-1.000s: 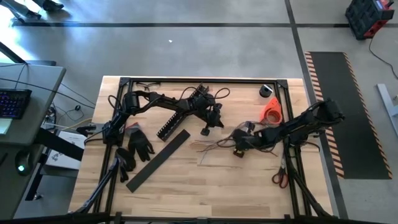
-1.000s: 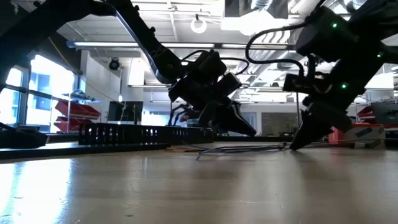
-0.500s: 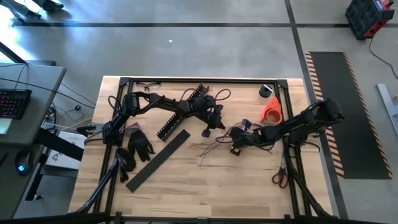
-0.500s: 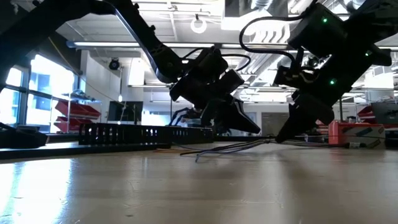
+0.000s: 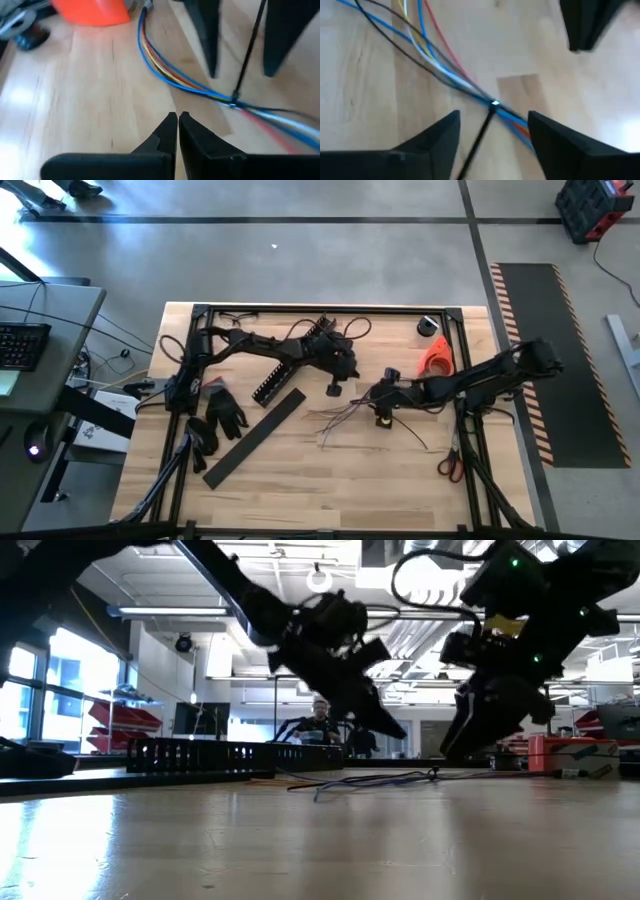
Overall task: Ziptie cables
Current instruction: Put the zip-tied cables into the black cable duct
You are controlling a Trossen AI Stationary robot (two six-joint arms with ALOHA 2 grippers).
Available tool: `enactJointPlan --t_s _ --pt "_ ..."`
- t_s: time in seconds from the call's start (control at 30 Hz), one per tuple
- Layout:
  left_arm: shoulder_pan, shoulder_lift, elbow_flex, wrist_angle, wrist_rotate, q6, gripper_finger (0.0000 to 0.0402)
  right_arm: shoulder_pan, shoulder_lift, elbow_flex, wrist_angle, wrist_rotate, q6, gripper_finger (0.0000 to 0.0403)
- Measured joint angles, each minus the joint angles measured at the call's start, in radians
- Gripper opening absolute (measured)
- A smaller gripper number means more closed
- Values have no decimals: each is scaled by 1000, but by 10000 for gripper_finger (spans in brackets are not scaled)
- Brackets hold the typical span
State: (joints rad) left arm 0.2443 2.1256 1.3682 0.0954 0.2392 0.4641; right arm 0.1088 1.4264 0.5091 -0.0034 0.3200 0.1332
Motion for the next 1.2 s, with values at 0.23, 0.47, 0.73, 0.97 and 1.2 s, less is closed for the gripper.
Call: enactJointPlan --t_s 0.23,0.47,0.73,0.97,1.2 --pt "82 -123 -37 -243 -57 -237 4 -68 -87 0 23 -8 -180 251" --pt "154 -284 -236 -282 -243 -435 51 -133 -65 0 132 -228 -265 252" --pt "128 -446 -403 -244 -378 -568 132 -137 -64 0 181 -235 -274 252" --pt "104 -417 -502 -145 -403 -666 148 -109 -64 0 184 -239 -266 252" --pt "89 -379 -521 -132 -410 -634 95 -58 -91 0 183 -231 -228 252"
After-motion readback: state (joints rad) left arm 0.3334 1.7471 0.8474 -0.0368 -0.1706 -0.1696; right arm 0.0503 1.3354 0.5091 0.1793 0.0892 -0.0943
